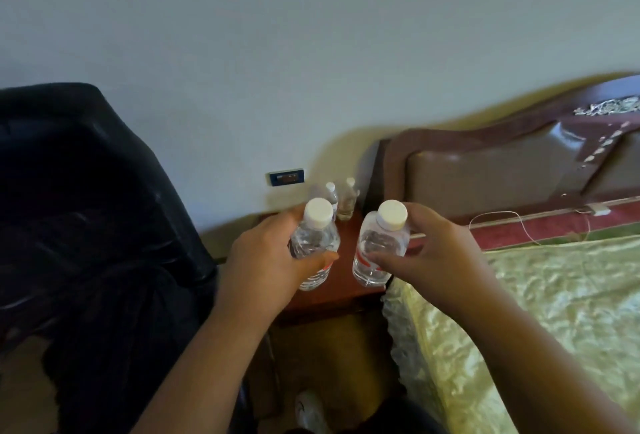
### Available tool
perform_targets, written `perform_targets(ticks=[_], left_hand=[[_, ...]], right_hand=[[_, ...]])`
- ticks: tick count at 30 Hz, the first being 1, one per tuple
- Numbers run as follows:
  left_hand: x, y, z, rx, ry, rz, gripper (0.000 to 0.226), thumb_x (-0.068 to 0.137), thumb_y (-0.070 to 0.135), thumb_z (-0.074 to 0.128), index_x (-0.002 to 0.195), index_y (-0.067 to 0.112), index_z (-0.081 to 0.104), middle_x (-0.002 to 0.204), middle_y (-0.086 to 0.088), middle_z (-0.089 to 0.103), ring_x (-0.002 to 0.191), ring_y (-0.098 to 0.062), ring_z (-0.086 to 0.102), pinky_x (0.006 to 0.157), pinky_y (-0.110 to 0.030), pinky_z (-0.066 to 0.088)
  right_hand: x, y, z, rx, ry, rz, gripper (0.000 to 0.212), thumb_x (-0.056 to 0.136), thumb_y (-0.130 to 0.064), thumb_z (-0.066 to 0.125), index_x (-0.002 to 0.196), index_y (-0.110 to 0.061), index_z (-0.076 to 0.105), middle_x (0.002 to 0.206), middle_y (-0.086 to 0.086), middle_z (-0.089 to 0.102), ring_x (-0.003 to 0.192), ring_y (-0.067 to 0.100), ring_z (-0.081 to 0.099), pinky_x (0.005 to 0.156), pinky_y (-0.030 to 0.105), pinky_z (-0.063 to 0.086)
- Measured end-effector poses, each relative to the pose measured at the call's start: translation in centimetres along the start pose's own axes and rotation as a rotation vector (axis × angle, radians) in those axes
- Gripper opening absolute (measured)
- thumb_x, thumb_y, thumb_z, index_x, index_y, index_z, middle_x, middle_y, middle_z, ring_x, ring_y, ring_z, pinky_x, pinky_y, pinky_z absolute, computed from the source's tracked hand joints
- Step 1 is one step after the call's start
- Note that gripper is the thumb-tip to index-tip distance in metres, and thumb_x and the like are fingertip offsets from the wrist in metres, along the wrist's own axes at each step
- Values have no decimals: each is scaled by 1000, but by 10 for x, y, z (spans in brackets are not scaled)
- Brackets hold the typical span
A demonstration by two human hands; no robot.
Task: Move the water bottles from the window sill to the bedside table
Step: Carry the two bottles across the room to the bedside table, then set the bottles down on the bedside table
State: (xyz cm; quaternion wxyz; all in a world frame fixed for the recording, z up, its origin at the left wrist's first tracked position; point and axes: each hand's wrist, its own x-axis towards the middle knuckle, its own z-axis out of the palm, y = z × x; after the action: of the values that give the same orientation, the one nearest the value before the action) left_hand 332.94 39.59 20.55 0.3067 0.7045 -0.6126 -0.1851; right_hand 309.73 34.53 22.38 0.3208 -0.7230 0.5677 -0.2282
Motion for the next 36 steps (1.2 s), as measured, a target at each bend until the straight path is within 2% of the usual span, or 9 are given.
perform_targets(ticks=[8,16,22,26,28,30,33,36], left_hand=[[65,-40,36,-29,-32,-101,68,65,64,76,123,34,59,111,13,68,101,-7,64,80,-41,57],[133,-76,87,-45,-40,-244,68,67,50,82,128,38,54,113,16,67,104,-4,63,85,-39,56],[181,-117,134,-47,-17,-349,62,66,42,85,121,37,56,108,15,68,100,-5,64,85,-39,56],[218,-147,160,15,-99,-366,61,66,45,86,117,31,58,106,10,68,97,-11,64,83,-40,55],[234,-163,174,53,-139,-344,60,67,44,86,118,29,57,108,9,68,100,-13,64,84,-40,54],[248,-179,190,67,-180,-321,57,70,42,85,117,32,54,109,10,68,101,-13,64,84,-40,55],[262,-203,213,80,-201,-308,52,73,44,82,114,36,52,108,10,67,100,-13,64,82,-42,55],[277,-224,236,93,-226,-304,52,73,43,80,114,33,50,108,5,67,100,-19,64,81,-44,55]], right_hand=[[82,36,22,21,-91,36,67,65,-47,88,124,-43,57,102,-24,68,88,0,66,75,26,55],[180,104,50,-17,-185,50,67,67,-55,81,126,-47,50,110,-17,66,97,6,63,80,35,57],[240,145,76,19,-248,74,52,73,-45,80,119,-40,55,105,-16,66,96,4,62,76,24,49],[265,174,102,8,-291,147,55,72,-46,79,120,-32,55,109,-12,61,93,1,57,71,18,44],[275,189,119,-6,-310,156,52,73,-40,80,118,-29,57,115,-7,58,95,1,55,72,13,41],[283,201,137,-17,-313,193,44,77,-36,78,115,-29,57,117,-7,55,95,4,56,74,18,45],[295,216,166,-171,-322,259,32,81,-45,68,109,-35,54,112,-10,56,94,13,59,77,37,53],[303,230,191,-305,-347,301,25,84,-46,58,107,-38,52,109,-10,58,96,19,58,77,40,53]])
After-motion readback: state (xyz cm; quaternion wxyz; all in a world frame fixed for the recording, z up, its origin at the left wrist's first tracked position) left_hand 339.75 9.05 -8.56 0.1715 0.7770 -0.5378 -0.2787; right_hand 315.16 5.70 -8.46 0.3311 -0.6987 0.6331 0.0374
